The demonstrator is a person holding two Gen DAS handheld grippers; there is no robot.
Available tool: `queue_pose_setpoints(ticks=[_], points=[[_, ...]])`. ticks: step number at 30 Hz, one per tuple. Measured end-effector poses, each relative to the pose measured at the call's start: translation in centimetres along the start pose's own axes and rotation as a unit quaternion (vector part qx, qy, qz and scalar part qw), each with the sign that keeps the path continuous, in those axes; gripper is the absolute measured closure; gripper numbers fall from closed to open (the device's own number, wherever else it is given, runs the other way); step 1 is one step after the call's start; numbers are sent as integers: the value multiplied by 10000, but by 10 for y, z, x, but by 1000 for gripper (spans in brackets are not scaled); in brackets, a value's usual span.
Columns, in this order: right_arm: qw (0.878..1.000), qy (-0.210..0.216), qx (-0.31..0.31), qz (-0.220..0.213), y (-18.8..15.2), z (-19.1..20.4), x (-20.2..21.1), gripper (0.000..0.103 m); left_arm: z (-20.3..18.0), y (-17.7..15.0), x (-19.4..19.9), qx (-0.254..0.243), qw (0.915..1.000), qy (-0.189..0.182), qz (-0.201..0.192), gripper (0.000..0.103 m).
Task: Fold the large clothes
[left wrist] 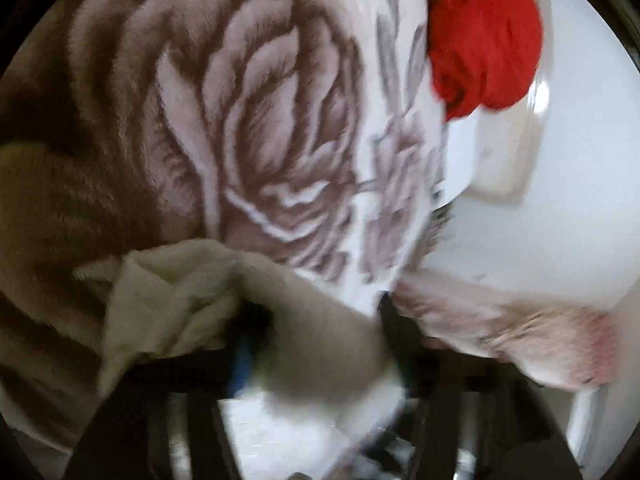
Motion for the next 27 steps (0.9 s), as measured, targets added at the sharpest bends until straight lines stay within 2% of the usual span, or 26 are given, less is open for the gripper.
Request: queue_pose_setpoints(ticks=[1, 3, 5, 8, 9, 10, 11, 12, 14, 16, 17, 19, 21, 23, 24, 26, 27], points=[[9994, -317, 65, -101, 4, 0, -10, 35, -3, 0, 9, -56, 9999, -6, -156, 34], [9953, -907, 175, -295, 15, -4, -31, 35, -14, -3, 26, -451, 9975, 322, -441, 34], [9933, -1108, 158, -287, 23, -8, -44, 34, -23, -12, 35, -877, 9918, 708, -604, 34], [9952, -943, 130, -204, 33, -6, -38, 34, -30, -34, 35, -1799, 9669, 1651, -744, 34], [9965, -799, 97, -220, 34, -6, -29, 33, -27, -41, 29, -2071, 9548, 2003, -728, 34], [9972, -680, 79, -296, 36, -10, -17, 27, -20, -46, 19, -2344, 9382, 2463, -650, 34], [9969, -705, 70, -340, 36, -19, -7, 23, -10, -49, 11, -2412, 9292, 2740, -582, 34], [9965, -768, 65, -319, 36, -26, -4, 23, -1, -50, 6, -2394, 9273, 2829, -520, 34], [9970, -769, -1, 6, 36, -50, -13, 17, 17, -48, 2, -2215, 9355, 2709, -496, 33], [9975, -539, -150, 428, 37, -73, -37, 13, 22, -43, 7, -2071, 9429, 2550, -551, 33], [9972, -395, -103, 621, 38, -82, -55, 11, 22, -41, 11, -2051, 9430, 2552, -599, 33], [9957, 199, -271, 868, 42, -93, -80, 7, 21, -39, 22, -2053, 9417, 2576, -692, 33], [9868, 953, -728, 1085, 48, -103, -101, 7, 20, -39, 30, -2064, 9415, 2561, -733, 33], [9845, 1233, -670, 1050, 50, -99, -108, 7, 18, -44, 38, -2088, 9381, 2650, -781, 33], [9832, 1368, -679, 995, 49, -98, -110, 10, 18, -47, 44, -2120, 9353, 2711, -823, 33], [9825, 1482, -774, 821, 42, -96, -107, 32, 14, -55, 52, -2189, 9293, 2823, -938, 34], [9816, 1532, -936, 656, 37, -97, -102, 46, 11, -56, 50, -2203, 9277, 2846, -995, 34]])
Point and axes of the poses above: each gripper's, at about its wrist camera, not at the fingertips, and x roughly against the way its jaws point, z to its left, y to its top, the point moved 3 cm from there along -x, roughly the way its jaws point
